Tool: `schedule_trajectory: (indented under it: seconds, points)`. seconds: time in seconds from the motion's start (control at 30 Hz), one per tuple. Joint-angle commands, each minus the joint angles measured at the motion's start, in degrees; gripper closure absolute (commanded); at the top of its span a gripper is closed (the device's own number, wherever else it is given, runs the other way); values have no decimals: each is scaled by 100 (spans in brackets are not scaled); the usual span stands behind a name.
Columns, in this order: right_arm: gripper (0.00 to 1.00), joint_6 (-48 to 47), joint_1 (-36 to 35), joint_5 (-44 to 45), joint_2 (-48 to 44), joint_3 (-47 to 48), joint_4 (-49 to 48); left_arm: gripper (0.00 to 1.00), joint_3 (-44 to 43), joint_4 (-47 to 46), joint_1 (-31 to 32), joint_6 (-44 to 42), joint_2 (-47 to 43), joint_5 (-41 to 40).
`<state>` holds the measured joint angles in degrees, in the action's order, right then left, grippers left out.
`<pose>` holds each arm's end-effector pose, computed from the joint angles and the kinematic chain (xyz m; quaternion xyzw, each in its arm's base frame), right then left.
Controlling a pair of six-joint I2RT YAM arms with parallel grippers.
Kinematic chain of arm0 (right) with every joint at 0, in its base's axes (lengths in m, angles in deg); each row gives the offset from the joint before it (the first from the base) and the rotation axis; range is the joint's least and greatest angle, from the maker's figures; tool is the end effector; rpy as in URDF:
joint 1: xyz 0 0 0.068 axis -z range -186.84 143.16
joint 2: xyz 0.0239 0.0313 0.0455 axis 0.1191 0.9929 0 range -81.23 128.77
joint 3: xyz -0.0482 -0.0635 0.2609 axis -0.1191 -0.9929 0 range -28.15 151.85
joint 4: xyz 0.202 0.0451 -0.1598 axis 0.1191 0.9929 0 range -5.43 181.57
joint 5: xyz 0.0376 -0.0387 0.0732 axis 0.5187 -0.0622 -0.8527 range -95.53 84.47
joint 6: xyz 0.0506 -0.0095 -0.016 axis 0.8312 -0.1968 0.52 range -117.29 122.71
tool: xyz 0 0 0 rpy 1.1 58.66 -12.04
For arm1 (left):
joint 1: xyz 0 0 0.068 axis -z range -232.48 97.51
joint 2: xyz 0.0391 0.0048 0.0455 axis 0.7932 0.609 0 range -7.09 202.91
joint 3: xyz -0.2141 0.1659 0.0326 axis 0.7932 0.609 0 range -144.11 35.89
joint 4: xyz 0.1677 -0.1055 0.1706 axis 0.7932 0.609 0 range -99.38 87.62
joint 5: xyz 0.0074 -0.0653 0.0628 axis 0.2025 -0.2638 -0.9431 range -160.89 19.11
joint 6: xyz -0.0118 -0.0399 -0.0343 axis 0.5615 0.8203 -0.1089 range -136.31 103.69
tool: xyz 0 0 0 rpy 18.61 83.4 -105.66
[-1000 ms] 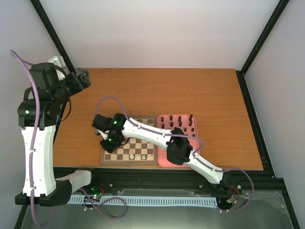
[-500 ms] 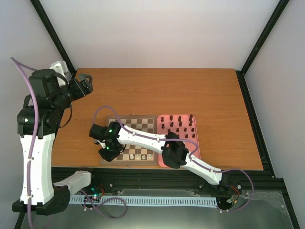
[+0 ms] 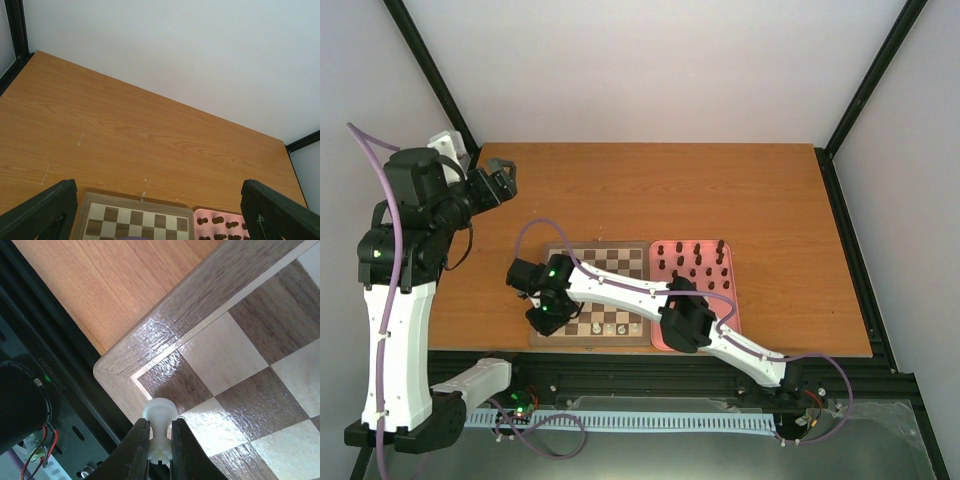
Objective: Set up the chess pieces on the board
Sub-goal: Place the chess piece on the chessboard.
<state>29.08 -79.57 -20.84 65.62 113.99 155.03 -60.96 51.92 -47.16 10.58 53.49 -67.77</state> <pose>0.1447 0.4973 0.1929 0.4027 -0.8967 -0.1830 0.0174 0.1508 -0.0160 0.4904 -0.1434 0.8310 -0.1710 0.5095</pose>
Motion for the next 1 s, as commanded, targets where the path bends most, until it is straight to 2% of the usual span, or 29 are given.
schedule_trajectory:
  seconds: [0.0,0.83,0.97]
  points:
    - [91,60,51,127,90,204,-70,0,30,-78,40,-139,-55,35]
    - [87,-27,161,-193,274,257,-162,0,236,-136,41,-246,-16,-17]
    - [84,-22,162,-165,275,258,-148,0,220,-118,39,-257,-28,-13]
